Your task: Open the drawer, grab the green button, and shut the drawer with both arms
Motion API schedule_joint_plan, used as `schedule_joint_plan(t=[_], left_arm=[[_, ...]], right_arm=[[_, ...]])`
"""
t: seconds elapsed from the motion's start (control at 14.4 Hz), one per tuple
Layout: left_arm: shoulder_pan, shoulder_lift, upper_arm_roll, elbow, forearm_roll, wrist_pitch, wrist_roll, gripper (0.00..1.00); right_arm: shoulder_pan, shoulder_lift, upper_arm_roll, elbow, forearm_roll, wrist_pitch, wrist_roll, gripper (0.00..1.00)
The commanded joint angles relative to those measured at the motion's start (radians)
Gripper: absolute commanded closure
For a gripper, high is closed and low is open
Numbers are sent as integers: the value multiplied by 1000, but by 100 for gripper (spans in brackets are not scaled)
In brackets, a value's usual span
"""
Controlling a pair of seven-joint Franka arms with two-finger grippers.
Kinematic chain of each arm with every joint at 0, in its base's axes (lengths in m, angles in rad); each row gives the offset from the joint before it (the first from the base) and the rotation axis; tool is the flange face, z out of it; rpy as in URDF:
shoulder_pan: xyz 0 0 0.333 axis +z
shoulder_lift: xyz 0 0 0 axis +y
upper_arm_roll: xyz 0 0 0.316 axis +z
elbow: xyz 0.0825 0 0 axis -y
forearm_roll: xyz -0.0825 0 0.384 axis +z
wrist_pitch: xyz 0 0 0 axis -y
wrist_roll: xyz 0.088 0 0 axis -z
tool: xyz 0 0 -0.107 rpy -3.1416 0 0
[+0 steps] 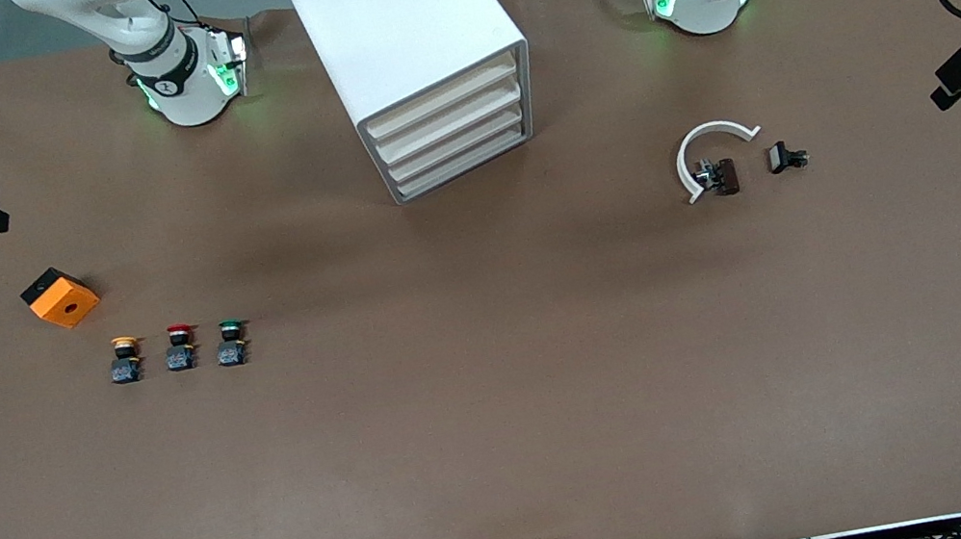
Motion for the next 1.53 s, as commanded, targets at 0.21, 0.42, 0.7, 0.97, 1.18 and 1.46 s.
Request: schedule_joint_plan(t=[0.21,0.42,0.7,0.97,1.18,1.46], left_arm=[[-5,-37,9,-47,-29,8,26,0],[35,-34,-43,-42,-35,8,19,0],[24,-32,-57,-48,-35,19,11,0],[26,-68,-97,-101,-23,19,10,0],[26,-68,-97,-95,-17,7,78,0],[24,-62,-98,-82,71,-1,212,0]], right_arm=[[-3,11,3,26,11,-10,-6,0],[3,14,3,26,11,-10,-6,0],[3,19,3,24,15,-11,6,0],[2,19,3,24,17,-19,6,0],[2,20,3,23,17,-19,6,0],[3,21,3,23,17,-19,6,0]])
